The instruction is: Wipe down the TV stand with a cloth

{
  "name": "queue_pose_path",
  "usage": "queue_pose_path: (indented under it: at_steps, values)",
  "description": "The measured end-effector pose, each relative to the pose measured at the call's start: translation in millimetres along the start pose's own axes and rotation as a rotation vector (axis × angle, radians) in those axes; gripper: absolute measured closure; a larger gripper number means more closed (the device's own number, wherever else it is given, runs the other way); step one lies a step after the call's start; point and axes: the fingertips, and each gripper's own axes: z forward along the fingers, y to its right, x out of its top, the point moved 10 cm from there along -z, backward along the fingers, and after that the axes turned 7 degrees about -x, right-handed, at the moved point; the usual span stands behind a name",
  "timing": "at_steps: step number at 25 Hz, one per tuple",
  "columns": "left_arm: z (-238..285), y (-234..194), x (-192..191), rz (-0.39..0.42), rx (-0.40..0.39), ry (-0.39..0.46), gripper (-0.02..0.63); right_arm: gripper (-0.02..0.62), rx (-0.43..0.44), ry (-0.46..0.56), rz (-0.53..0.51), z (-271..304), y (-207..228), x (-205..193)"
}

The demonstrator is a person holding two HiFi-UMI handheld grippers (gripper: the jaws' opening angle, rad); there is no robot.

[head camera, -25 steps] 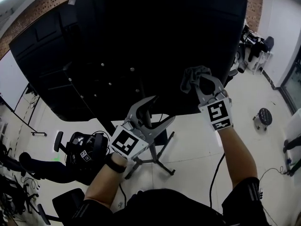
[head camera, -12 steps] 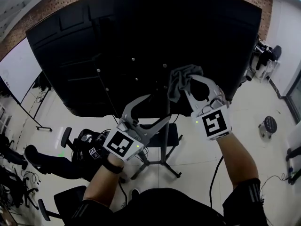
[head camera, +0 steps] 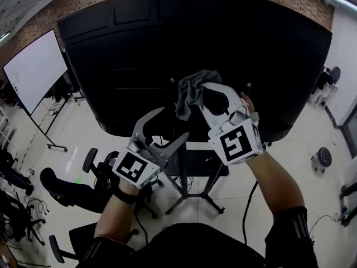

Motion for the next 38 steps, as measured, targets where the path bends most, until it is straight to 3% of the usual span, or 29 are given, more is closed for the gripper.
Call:
queue_pose_path:
  at_steps: [10,22,28,38]
  values:
    - [-97,-83,-4,-0.005,0.106,-0.050,0.276,0.563,0.095,0.006,-0.052,129,-75,60]
    - [-155,-136,-18,-0.020,0.156,-0.052,0.276,0.563,0.141,-0.145,-0.367,237,-144,88]
    - [-159,-140,-26,-0.039,0.134,-0.032,0.276,0.563,0.138,-0.263,-0.475,253,-147,75]
    - [-125,-127,-36,-0.065,0.029,0.010,0.276,0.563,0.093,-0.441,-0.609,216,-122,49]
